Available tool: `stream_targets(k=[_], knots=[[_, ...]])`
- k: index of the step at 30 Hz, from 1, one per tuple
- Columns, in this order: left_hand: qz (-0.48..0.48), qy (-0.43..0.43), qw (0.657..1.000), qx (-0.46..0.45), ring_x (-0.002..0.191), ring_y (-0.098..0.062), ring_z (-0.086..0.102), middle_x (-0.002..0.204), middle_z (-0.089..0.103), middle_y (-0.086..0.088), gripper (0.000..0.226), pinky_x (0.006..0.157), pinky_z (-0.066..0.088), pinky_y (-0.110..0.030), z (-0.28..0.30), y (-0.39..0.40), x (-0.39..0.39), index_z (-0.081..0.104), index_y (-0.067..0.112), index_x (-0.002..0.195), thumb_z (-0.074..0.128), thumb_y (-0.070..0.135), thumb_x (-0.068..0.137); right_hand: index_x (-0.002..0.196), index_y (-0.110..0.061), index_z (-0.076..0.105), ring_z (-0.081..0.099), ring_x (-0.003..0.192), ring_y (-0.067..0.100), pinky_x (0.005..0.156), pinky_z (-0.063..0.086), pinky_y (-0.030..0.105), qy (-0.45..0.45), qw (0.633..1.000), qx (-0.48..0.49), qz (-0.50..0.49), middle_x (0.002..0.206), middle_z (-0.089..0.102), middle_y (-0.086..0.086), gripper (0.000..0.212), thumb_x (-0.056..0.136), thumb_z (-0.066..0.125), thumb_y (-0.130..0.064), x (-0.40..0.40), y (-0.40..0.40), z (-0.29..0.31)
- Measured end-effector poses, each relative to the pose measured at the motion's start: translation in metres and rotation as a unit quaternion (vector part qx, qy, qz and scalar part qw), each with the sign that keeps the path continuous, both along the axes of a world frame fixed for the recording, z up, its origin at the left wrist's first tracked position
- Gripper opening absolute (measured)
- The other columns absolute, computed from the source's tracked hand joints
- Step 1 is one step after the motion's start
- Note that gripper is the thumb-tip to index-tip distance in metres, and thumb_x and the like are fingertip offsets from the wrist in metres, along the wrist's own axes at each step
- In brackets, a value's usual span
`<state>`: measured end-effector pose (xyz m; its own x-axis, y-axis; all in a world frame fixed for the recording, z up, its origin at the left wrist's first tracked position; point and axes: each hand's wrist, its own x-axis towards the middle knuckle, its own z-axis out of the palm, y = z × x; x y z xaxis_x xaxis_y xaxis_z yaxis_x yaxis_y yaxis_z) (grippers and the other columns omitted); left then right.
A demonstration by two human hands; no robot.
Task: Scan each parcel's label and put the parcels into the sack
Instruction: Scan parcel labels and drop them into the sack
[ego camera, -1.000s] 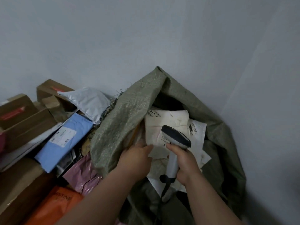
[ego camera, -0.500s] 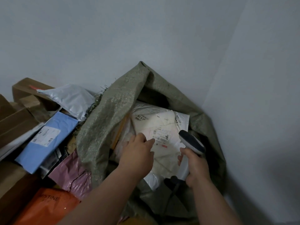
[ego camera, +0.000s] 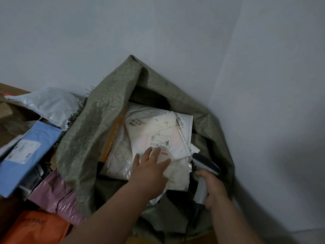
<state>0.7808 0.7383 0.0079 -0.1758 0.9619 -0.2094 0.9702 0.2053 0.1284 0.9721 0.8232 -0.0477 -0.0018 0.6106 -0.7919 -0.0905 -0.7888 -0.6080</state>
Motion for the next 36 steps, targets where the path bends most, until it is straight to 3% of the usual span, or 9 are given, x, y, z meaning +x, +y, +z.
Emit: stream_targets(k=[10, 13, 16, 19, 24, 28, 31, 34, 36], knots=[[-0.008, 0.02, 0.998, -0.061, 0.149, -0.02, -0.027, 0.163, -0.026, 0.013, 0.063, 0.112, -0.012, -0.067, -0.021, 0.002, -0.015, 0.025, 0.055, 0.148, 0.049, 0.062, 0.09, 0.106, 0.002, 0.069, 0.065, 0.083, 0.033, 0.082, 0.056, 0.049, 0.002, 0.991, 0.08, -0.11, 0.093, 0.068, 0.015, 0.038, 0.073, 0.082, -0.015, -0.008, 0.018, 0.026], [-0.004, 0.009, 0.999, -0.049, 0.149, -0.019, -0.027, 0.162, -0.027, 0.013, 0.073, 0.114, -0.011, -0.065, -0.022, 0.0, -0.016, 0.019, 0.055, 0.149, 0.049, 0.07, 0.085, 0.093, -0.01, 0.071, 0.066, 0.066, 0.02, 0.06, 0.055, 0.03, 0.019, 0.969, 0.183, -0.163, 0.078, 0.069, 0.002, 0.02, 0.076, 0.081, -0.013, -0.011, 0.031, 0.078], [-0.008, -0.025, 0.999, -0.035, 0.148, -0.019, -0.027, 0.161, -0.029, 0.014, 0.081, 0.117, -0.006, -0.061, -0.018, 0.003, -0.013, 0.011, 0.057, 0.15, 0.047, 0.08, 0.08, 0.085, -0.016, 0.074, 0.071, 0.064, 0.01, 0.052, 0.054, 0.022, 0.078, 0.93, 0.309, -0.181, 0.069, 0.075, -0.008, 0.013, 0.076, 0.08, -0.008, -0.015, 0.033, 0.135], [-0.014, -0.05, 0.998, -0.044, 0.148, -0.022, -0.028, 0.16, -0.032, 0.012, 0.085, 0.121, 0.002, -0.06, -0.007, 0.011, -0.002, 0.006, 0.054, 0.152, 0.044, 0.082, 0.081, 0.071, -0.025, 0.079, 0.074, 0.077, 0.011, 0.068, 0.06, 0.028, 0.082, 0.879, 0.444, -0.153, 0.076, 0.077, -0.01, 0.008, 0.066, 0.079, -0.019, -0.015, 0.026, 0.188], [-0.07, -0.143, 0.987, -0.03, 0.143, -0.018, -0.032, 0.162, -0.027, 0.008, 0.085, 0.118, -0.004, -0.042, 0.013, 0.02, 0.015, 0.005, 0.049, 0.154, 0.052, 0.071, 0.087, 0.09, -0.029, 0.075, 0.072, 0.087, 0.003, 0.072, 0.055, 0.015, 0.027, 0.783, 0.614, -0.096, 0.086, 0.076, -0.017, 0.019, 0.075, 0.076, -0.019, -0.008, 0.014, 0.225], [-0.051, -0.062, 0.985, -0.156, 0.152, -0.027, -0.017, 0.166, -0.017, 0.009, 0.074, 0.121, 0.005, -0.059, 0.012, 0.011, 0.012, 0.006, 0.048, 0.155, 0.046, 0.062, 0.095, 0.089, -0.023, 0.073, 0.07, 0.084, 0.004, 0.074, 0.052, 0.024, -0.061, 0.867, 0.492, -0.06, 0.078, 0.074, -0.017, 0.019, 0.074, 0.079, -0.013, -0.009, 0.017, 0.198], [-0.034, 0.004, 0.968, -0.247, 0.152, -0.036, -0.012, 0.167, -0.013, 0.004, 0.069, 0.121, 0.007, -0.062, 0.004, -0.008, 0.002, 0.008, 0.041, 0.157, 0.039, 0.058, 0.099, 0.1, -0.022, 0.071, 0.069, 0.095, 0.012, 0.08, 0.051, 0.026, -0.088, 0.896, 0.434, -0.041, 0.094, 0.073, -0.013, 0.027, 0.076, 0.078, -0.013, -0.008, 0.007, 0.175], [-0.004, 0.022, 0.976, -0.215, 0.153, -0.032, -0.002, 0.168, -0.007, 0.005, 0.072, 0.121, 0.001, -0.059, 0.005, -0.022, -0.003, 0.01, 0.042, 0.157, 0.042, 0.061, 0.096, 0.128, -0.016, 0.06, 0.065, 0.111, 0.012, 0.098, 0.052, 0.032, -0.098, 0.884, 0.452, -0.065, 0.115, 0.07, -0.007, 0.059, 0.073, 0.079, -0.01, -0.011, -0.004, 0.168], [0.012, 0.039, 0.987, -0.155, 0.153, -0.028, 0.006, 0.168, -0.001, 0.002, 0.071, 0.121, 0.0, -0.054, 0.012, -0.026, -0.005, 0.012, 0.043, 0.156, 0.043, 0.059, 0.095, 0.154, -0.011, 0.031, 0.051, 0.134, 0.018, 0.114, 0.041, 0.04, -0.108, 0.889, 0.441, -0.057, 0.139, 0.06, 0.002, 0.097, 0.07, 0.078, -0.018, -0.014, -0.012, 0.172]])
